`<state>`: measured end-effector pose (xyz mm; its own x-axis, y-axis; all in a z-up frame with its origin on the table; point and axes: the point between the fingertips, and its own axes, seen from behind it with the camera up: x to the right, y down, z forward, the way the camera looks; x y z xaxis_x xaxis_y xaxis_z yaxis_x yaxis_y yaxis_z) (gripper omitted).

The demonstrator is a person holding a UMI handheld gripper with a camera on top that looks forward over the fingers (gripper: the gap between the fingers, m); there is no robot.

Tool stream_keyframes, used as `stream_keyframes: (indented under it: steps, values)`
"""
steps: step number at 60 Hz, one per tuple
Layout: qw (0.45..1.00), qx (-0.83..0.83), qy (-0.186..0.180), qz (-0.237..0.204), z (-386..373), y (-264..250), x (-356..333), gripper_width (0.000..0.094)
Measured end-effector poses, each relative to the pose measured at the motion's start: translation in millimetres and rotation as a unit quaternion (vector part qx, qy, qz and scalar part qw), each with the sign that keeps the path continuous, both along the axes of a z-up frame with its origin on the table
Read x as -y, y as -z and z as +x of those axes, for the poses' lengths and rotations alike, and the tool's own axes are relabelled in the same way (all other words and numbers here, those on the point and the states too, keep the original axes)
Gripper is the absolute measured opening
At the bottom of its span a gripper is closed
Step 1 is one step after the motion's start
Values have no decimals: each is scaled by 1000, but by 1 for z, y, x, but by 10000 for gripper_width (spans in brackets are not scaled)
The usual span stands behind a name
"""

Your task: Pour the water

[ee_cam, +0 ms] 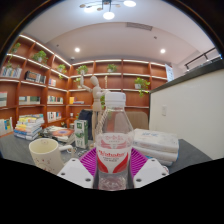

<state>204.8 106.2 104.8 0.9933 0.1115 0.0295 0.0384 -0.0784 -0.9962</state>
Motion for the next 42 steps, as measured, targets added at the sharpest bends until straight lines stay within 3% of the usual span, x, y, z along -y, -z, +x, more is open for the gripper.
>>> stream_keyframes:
  steps: [6, 14, 25, 42]
  values:
    - [1000, 2, 2, -10, 0, 2, 1, 552]
    - [998, -11, 26, -62, 10, 19, 14, 720]
    - [996, -30, 52, -71, 18, 6, 68, 810]
    - [993, -15, 85, -80, 2, -32, 167, 833]
